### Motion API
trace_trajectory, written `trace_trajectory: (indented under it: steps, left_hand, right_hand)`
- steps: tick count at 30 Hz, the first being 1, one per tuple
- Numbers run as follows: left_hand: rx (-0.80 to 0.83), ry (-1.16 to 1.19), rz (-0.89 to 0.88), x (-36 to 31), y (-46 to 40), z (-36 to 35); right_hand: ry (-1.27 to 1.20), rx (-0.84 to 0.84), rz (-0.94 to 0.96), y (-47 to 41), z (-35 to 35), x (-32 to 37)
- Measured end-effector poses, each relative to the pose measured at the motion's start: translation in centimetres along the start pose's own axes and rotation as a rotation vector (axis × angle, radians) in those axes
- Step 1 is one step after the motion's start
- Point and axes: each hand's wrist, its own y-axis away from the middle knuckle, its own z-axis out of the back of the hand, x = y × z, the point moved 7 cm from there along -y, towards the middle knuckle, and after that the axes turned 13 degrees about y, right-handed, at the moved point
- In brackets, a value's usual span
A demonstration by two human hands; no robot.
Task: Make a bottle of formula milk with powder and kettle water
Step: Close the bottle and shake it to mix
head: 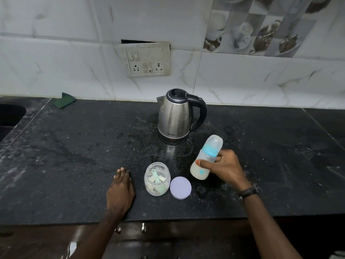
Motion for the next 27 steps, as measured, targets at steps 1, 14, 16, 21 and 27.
trace_trajectory:
  steps: [1, 14, 16, 21, 27]
  left_hand:
    - [-0.003, 0.005, 0.0, 0.0, 0.0, 0.0]
    - [-0.024, 0.032, -0.022, 0.0, 0.1, 0.0]
    - [-0.026, 0.037, -0.02, 0.1, 0.1, -0.1]
    - [-0.033, 0.029, -0.032, 0.0, 0.1, -0.1]
    - [-0.039, 0.03, 0.001, 0.3, 0.1, -0.2]
  right_hand:
    - [0.074, -0.018, -0.032, -0.3, 0.1, -0.4]
    - [-0.009, 0.04, -0.043, -0.8, 1.1, -1.2]
    - [-0.073, 0.073, -0.012, -0.9, 1.3, -0.9]
    - [-0.105, 0.013, -0.043, -1.1, 2.2, -1.3]
    - [0.012, -0.068, -0.105, -1.3, 2.6, -1.9]
